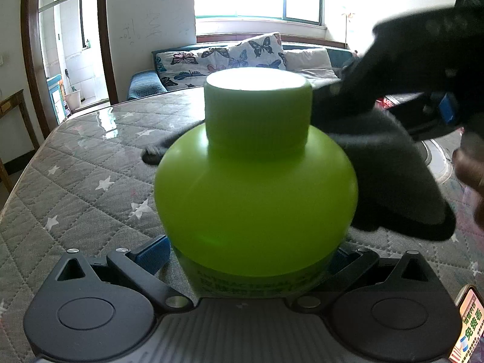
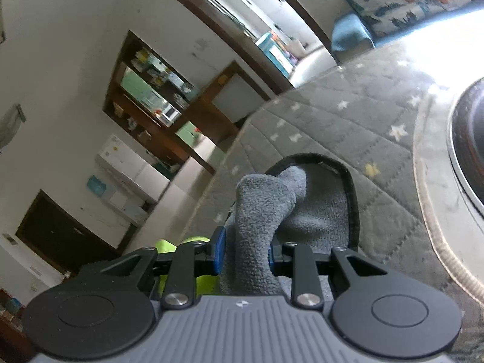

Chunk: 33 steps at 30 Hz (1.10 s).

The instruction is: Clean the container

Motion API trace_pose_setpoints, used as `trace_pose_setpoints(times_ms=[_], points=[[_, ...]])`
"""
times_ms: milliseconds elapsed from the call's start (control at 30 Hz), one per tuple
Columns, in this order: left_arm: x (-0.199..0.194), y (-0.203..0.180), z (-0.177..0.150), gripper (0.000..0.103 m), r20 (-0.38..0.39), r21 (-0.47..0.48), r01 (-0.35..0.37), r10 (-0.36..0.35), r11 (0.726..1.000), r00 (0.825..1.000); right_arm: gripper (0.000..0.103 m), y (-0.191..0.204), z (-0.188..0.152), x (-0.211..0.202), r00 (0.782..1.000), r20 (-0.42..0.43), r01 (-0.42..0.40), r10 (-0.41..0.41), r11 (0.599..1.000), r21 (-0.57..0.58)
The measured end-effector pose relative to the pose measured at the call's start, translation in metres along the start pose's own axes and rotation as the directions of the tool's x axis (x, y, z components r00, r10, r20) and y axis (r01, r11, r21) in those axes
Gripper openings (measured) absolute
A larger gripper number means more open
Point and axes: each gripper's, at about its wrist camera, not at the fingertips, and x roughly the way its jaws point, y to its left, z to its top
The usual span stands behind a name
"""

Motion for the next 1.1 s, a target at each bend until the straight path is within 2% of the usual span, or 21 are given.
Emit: trace_pose_setpoints(times_ms=[467, 533, 700, 933, 1100], points=[[0.001, 0.001, 0.001, 0.103, 0.001, 0.000, 0.000, 0.000, 1.000, 1.000, 0.026, -0.012, -0.012, -0.002, 0.996, -0.063, 0.062, -0.060, 0.998, 0.030], [0.002, 0.001, 0.001, 0.103, 0.001, 0.000, 0.000, 0.000, 1.000, 1.000, 0.026, -0.014, -0.024, -0.001, 0.996, -0.065, 0.065, -0.063, 0.997, 0.030], [0.003, 0.001, 0.002, 0.103, 0.001, 0.000, 0.000, 0.000, 1.000, 1.000, 0.026, -0.006, -0.028, -0.013, 0.999, -0.035, 0.040, -0.040, 0.999, 0.009], [0.003, 0.000, 0.002, 0.103, 0.001, 0.000, 0.000, 0.000, 1.000, 1.000, 0.026, 0.009, -0.015, -0.025, 0.999, 0.033, -0.015, 0.016, 0.999, -0.032], [0.003, 0.000, 0.002, 0.103, 0.001, 0.000, 0.000, 0.000, 1.000, 1.000, 0.026, 0.007, -0.004, -0.015, 0.999, 0.025, -0.029, 0.030, 0.999, -0.027]])
